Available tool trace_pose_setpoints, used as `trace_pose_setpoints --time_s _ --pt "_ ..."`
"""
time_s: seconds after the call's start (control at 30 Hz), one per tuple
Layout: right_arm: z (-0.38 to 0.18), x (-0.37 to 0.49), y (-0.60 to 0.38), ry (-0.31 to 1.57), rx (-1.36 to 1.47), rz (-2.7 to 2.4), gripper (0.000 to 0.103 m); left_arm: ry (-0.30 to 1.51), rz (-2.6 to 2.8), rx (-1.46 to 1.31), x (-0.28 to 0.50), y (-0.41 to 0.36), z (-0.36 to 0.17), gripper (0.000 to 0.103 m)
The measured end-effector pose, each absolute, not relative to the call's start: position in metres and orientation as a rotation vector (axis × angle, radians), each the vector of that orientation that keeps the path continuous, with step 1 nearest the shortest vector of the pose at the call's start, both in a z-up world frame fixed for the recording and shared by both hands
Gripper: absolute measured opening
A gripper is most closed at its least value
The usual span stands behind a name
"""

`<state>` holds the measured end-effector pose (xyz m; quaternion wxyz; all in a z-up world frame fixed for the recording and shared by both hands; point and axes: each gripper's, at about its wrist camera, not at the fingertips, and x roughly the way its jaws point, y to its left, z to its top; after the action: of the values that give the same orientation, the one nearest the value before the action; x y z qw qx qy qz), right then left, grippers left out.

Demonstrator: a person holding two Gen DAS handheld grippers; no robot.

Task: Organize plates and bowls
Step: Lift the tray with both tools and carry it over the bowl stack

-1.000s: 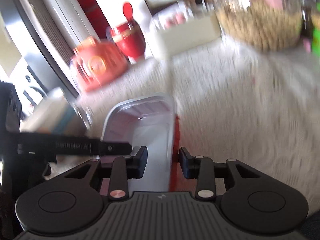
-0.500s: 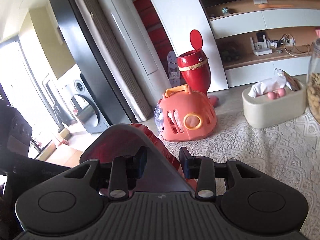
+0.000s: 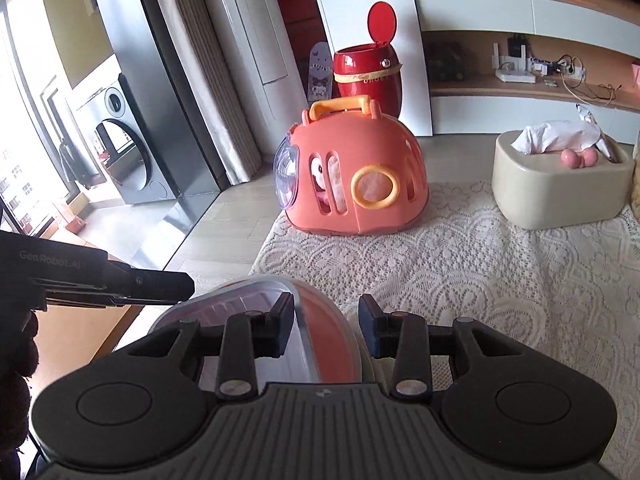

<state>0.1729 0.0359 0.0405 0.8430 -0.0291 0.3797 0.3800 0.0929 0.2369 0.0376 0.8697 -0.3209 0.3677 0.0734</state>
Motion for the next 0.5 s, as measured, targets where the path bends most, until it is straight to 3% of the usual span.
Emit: trace_pose_setpoints --time_s 0.33,0.5 --pt "0.044 0.181 0.045 0.761 -0.051 0.781 0.036 0.748 0.185 -0.662 0.069 0.237 0.060 0.028" --pt "0.043 0.185 0.040 0.760 -0.022 0.773 0.036 0.882 0.099 -0.678 0.062 0.219 0.048 0.028"
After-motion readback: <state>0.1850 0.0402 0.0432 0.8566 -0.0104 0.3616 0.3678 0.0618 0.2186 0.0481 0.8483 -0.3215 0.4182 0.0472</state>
